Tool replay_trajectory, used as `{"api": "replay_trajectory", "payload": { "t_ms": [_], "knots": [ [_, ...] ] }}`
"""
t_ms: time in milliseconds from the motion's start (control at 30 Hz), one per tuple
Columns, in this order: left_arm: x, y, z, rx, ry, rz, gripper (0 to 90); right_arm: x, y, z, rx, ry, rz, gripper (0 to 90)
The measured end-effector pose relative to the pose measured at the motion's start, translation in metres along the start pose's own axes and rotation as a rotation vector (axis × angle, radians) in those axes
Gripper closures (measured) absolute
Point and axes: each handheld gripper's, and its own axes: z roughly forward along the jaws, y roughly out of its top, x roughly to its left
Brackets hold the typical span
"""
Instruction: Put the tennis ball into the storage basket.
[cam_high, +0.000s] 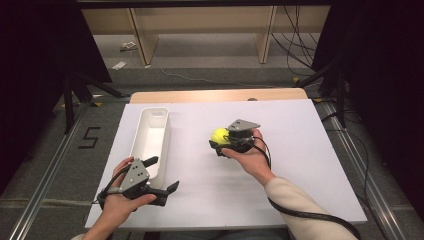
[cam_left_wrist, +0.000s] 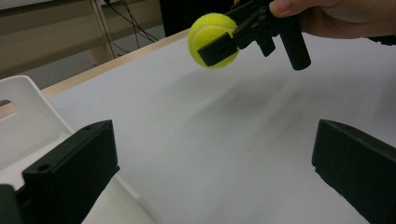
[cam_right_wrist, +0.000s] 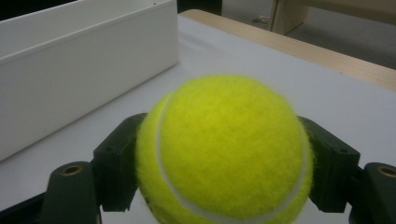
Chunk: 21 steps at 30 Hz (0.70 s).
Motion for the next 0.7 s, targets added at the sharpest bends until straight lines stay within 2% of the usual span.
{"api": "replay_trajectory", "payload": {
  "t_ms": [700],
  "knots": [
    [0.0001,0.0001,0.0,0.0,0.002,0.002,0.0,0.0044,0.0046,0.0015,-0.013,0.009,0.004,25.9]
  ]
}}
